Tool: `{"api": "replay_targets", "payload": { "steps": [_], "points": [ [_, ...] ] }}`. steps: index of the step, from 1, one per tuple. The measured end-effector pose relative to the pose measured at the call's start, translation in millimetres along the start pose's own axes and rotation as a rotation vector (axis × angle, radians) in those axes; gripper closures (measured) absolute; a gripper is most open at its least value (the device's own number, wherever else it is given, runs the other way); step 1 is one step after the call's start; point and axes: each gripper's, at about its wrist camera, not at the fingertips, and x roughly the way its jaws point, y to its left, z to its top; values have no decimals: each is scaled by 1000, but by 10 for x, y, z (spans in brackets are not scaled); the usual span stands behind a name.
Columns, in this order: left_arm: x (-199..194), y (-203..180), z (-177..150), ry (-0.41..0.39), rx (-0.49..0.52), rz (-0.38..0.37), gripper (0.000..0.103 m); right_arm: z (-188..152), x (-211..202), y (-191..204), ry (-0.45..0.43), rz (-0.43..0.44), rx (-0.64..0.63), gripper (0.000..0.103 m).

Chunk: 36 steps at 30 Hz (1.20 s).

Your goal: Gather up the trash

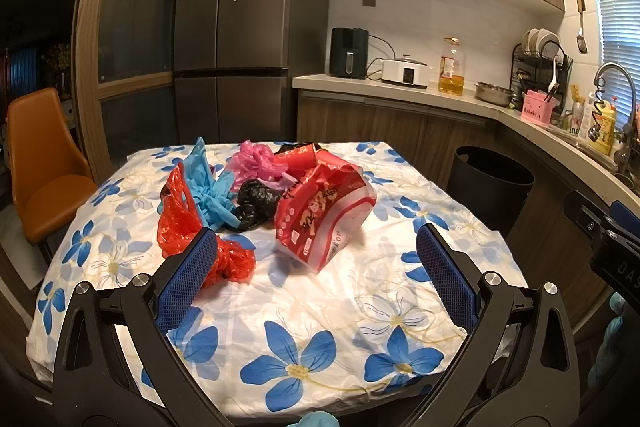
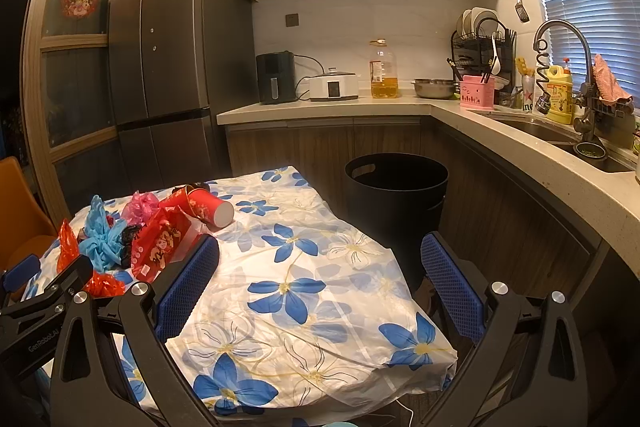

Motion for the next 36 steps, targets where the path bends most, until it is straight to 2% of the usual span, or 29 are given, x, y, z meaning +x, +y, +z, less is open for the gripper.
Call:
{"api": "replay_targets", "payload": {
  "steps": [2, 36],
  "points": [
    [-3, -5, -2, 0, 0, -1, 5, 22, 9, -85, 0, 0, 1, 5],
    [-25, 12, 52, -3, -10, -15, 5, 43, -16, -97, -4, 4, 4, 5]
  ]
}}
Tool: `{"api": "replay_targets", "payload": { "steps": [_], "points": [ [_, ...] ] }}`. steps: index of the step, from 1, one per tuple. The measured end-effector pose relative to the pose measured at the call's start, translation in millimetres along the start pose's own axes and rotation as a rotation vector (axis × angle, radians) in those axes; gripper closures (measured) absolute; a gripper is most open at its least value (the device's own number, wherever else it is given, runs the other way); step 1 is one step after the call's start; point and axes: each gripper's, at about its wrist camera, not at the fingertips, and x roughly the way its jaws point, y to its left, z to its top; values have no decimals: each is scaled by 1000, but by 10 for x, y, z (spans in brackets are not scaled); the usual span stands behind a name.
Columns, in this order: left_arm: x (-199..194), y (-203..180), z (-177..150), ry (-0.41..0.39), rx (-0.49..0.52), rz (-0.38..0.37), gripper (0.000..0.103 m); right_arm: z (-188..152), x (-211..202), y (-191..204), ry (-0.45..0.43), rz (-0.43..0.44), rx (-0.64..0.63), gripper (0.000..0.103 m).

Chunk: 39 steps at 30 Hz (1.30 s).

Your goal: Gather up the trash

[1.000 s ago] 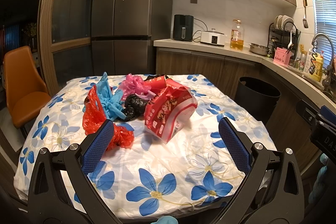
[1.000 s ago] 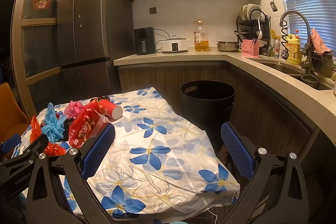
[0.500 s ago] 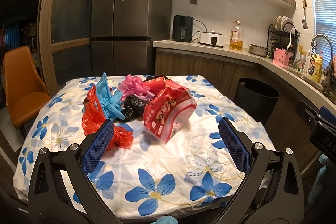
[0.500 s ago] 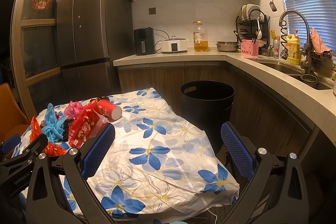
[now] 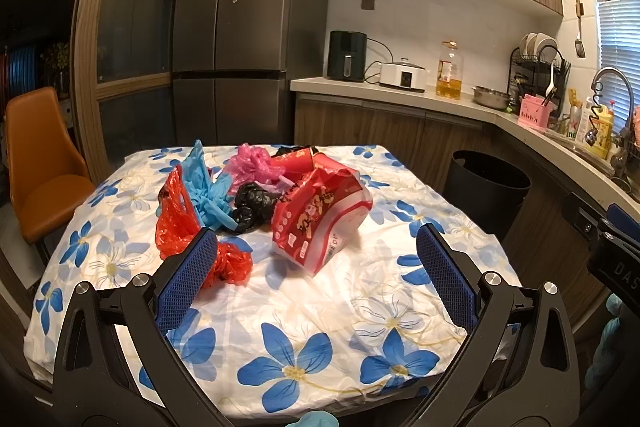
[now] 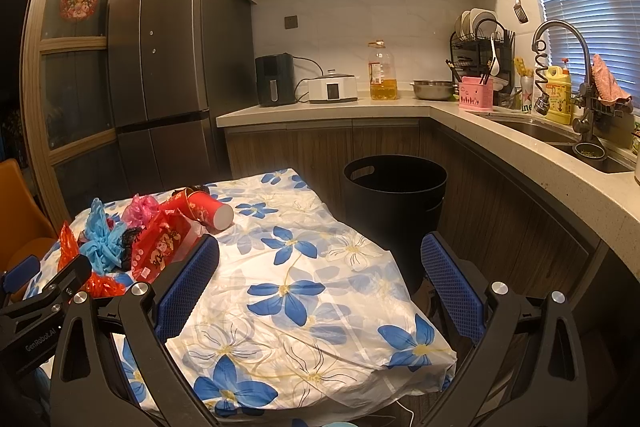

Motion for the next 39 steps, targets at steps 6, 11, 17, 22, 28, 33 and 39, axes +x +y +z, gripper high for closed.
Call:
{"api": "replay_targets", "payload": {
  "steps": [6, 11, 17, 22, 28, 33, 39],
  "points": [
    [-2, 3, 8, -1, -1, -2, 5, 12, -5, -12, 0, 2, 0, 5],
    [-3, 0, 10, -1, 0, -2, 5, -5, 19, 78, -1, 1, 0, 5],
    [-3, 2, 7, -1, -1, -1, 5, 3, 23, 82, -1, 3, 0, 5],
    [-2, 2, 5, -1, 0, -1, 5, 9, 25, 81, -1, 5, 0, 5],
    [-3, 6, 15, -3, -2, -2, 5, 13, 54, 111, 0, 10, 1, 5],
    [-1, 46, 22, -7, -1, 6, 5, -6, 87, 133, 2, 19, 0, 5],
    [9, 321, -42, -23, -43, 58, 5, -67, 187, 210, 5, 61, -1, 5]
  ]
}}
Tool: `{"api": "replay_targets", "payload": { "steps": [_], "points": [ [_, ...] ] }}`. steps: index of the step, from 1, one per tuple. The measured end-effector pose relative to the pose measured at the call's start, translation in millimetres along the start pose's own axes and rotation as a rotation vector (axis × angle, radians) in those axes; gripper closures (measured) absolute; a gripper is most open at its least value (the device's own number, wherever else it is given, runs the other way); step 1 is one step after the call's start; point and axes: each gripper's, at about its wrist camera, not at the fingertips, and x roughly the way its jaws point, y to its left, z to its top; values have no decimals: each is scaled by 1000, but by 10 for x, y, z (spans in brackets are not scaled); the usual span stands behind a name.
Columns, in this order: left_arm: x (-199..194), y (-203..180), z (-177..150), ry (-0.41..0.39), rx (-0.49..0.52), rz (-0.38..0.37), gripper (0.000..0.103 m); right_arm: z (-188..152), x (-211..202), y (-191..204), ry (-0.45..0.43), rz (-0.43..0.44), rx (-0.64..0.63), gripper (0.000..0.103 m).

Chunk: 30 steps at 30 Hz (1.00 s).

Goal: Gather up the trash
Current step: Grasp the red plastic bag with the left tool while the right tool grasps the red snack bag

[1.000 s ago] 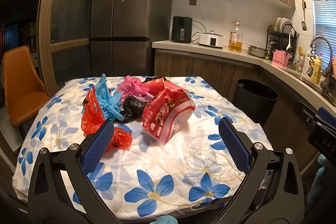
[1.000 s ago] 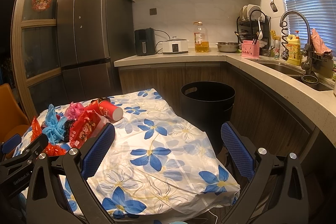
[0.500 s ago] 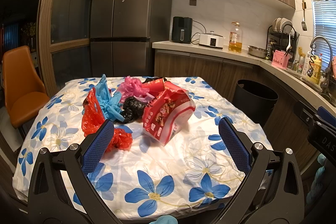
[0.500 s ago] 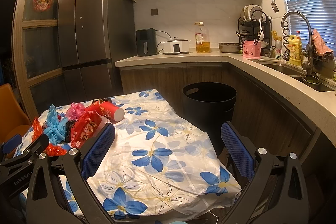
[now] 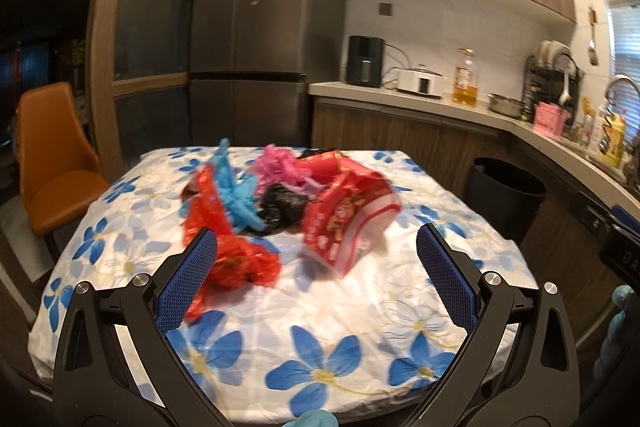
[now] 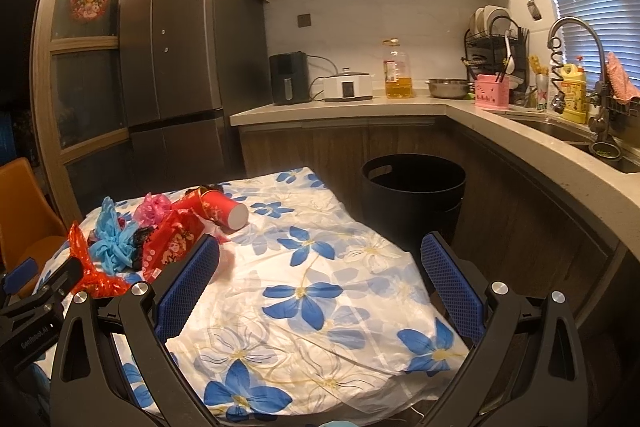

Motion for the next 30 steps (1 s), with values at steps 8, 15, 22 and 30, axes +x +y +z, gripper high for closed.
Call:
{"api": "replay_targets", "payload": {
  "steps": [8, 15, 22, 30],
  "points": [
    [96, 501, -200, -36, -55, 88, 5, -88, 221, 153, 24, 90, -16, 5],
    [309, 835, -307, -36, -86, 110, 7, -164, 482, 373, 27, 175, -37, 11],
    [663, 948, -285, 2, -103, 97, 15, -147, 822, 550, 31, 236, -37, 22],
    [1015, 1000, -409, 111, -111, 77, 47, -127, 1279, 745, 38, 332, -72, 25]
  ]
}}
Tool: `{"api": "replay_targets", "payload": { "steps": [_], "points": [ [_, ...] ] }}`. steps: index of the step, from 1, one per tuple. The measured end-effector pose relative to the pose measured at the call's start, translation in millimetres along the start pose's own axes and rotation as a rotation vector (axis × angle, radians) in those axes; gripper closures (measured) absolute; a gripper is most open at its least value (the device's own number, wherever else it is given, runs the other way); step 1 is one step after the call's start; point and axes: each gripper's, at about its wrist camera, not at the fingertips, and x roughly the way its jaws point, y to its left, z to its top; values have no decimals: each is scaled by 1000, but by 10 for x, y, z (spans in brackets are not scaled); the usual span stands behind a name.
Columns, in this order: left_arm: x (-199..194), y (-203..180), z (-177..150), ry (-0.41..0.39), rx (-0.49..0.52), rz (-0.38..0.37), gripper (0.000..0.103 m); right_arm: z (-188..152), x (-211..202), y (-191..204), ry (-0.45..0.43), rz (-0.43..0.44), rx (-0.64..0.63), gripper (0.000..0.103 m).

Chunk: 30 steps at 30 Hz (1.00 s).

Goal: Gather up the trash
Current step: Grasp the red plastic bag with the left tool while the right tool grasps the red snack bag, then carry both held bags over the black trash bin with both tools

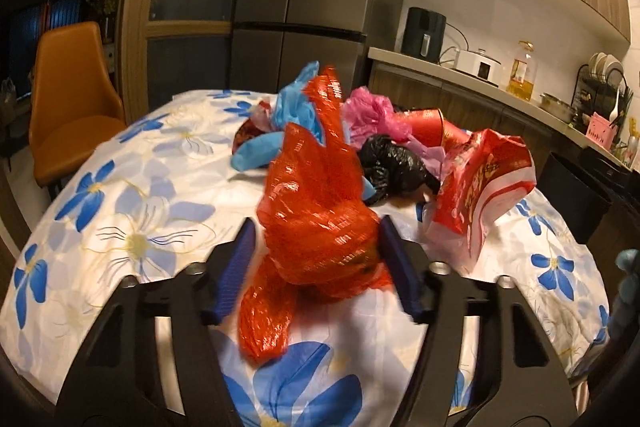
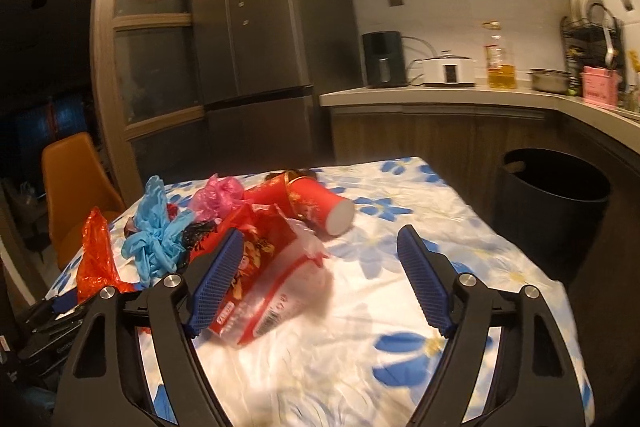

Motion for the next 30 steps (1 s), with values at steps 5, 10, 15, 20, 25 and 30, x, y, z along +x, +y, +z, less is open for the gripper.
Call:
{"api": "replay_targets", "payload": {
  "steps": [5, 10, 15, 20, 25, 30],
  "points": [
    [55, 20, 22, 6, -11, -21, 65, 4, 332, 8, 29, 49, -35, 31],
    [57, 1, 40, 7, -13, -16, 72, 0, 602, -88, 67, 94, -21, 36],
    [33, -34, 64, 6, -11, 3, 72, -10, 814, -131, 103, 166, 6, 44],
    [3, -60, 98, 6, -7, 34, 72, -67, 975, -130, 145, 241, 21, 71],
    [-51, -120, 150, -7, 3, 45, 74, -127, 916, -127, 147, 279, 16, 89],
    [-145, -272, 219, -38, 34, 40, 75, -79, 641, -207, 98, 269, 28, 92]
  ]
}}
